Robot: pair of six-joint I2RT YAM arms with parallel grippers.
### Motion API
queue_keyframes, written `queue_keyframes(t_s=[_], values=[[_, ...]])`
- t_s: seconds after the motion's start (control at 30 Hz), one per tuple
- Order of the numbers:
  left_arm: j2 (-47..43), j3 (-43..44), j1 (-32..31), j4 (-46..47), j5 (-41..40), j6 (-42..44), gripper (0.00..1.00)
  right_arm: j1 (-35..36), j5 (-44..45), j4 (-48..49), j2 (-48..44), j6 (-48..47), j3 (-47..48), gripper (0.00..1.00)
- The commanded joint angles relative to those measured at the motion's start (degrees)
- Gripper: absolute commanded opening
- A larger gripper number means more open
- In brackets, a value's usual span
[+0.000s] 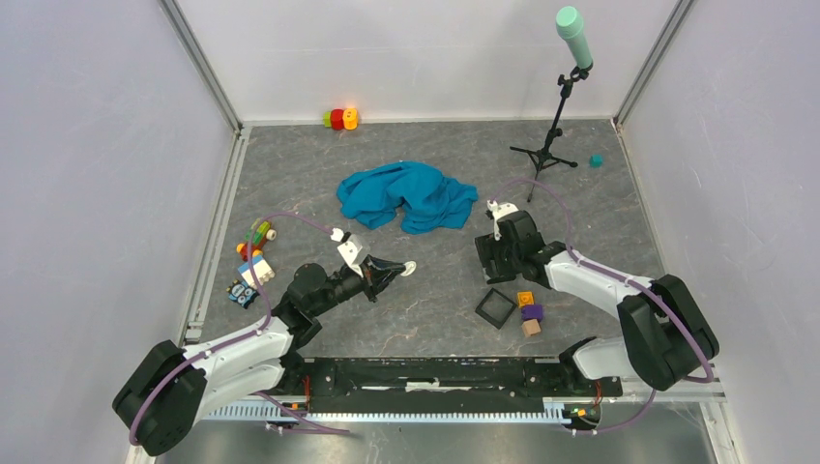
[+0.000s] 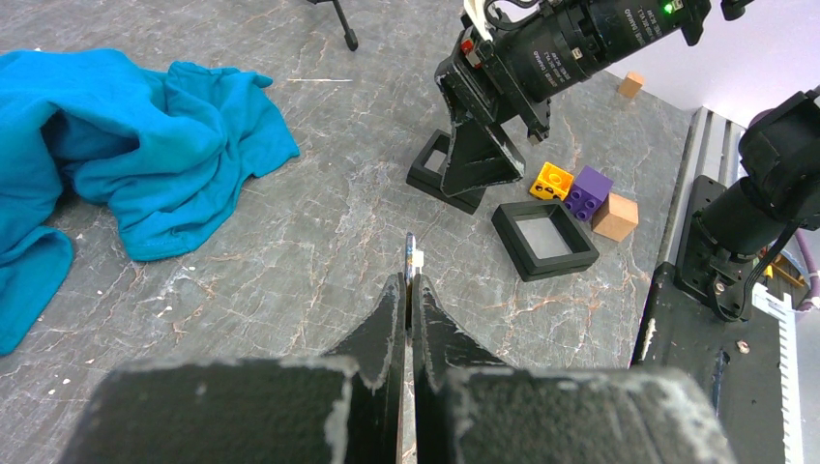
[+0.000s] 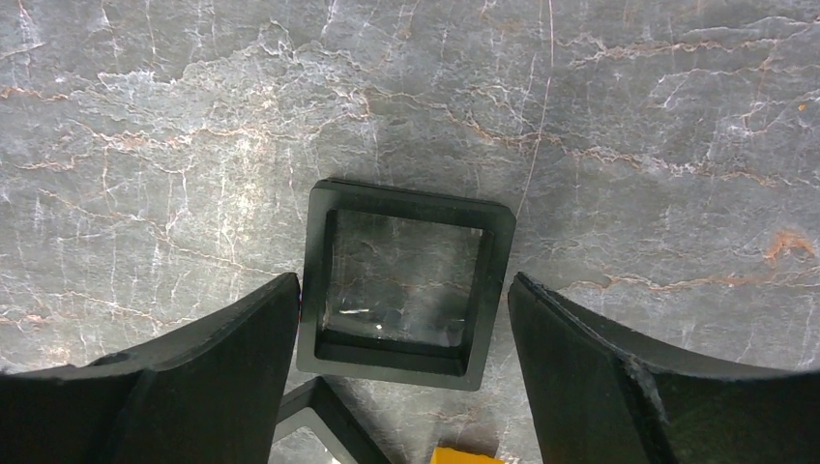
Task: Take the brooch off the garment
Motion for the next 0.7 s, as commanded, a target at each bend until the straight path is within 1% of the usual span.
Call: queue_keyframes(t_s=[0.0, 0.07, 0.1, 0.13, 0.23, 0.3, 0.37, 0.5, 0.6, 0.67], values=[[-0.34, 0.17, -0.21, 1.96, 0.46, 2.80, 0.02, 0.61, 1.47, 0.42, -0.98, 1.24, 2.21, 0.83], [-0.45, 0.17, -0.21, 2.00, 0.46, 2.80, 0.02, 0.83, 1.75, 0.35, -0.87, 1.37, 2.27, 0.80], [-0.50, 0.17, -0.24, 1.91, 0.46, 2.80, 0.02, 0.87, 1.84, 0.32, -0.88, 1.41, 2.27, 0.77], [-0.54, 0.19, -0.22, 1.87, 0.46, 2.87, 0.02, 0.97, 1.94, 0.27, -0.92, 1.44, 2.42, 0.76], [-0.52, 0.17, -0.24, 1.91, 0.57, 2.89, 0.02, 0.98, 1.26, 0.31, -1.52, 1.51, 2.48, 0.73], [-0.51, 0.09, -0.26, 1.93, 0.55, 3.06, 0.02, 0.98, -0.68, 0.62, -2.93, 1.77, 2.45, 0.73], [-0.33, 0.08, -0.26, 1.90, 0.64, 3.37, 0.02, 0.98, -5.04, 2.45, -4.57, 2.49, 2.06, 0.71], [0.83, 0.17, -0.29, 2.14, 0.77, 3.90, 0.02, 0.93, -17.37, 7.24, -6.18, 6.26, 1.00, 0.70], [2.29, 0.41, -0.70, 2.40, 0.99, 4.83, 0.02, 0.98, -25.55, 11.78, -5.61, 9.88, -0.54, 0.70], [3.64, 0.61, -1.57, 2.73, 0.87, 6.35, 0.02, 1.02, -29.25, 15.20, -4.74, 11.79, -1.48, 0.69]])
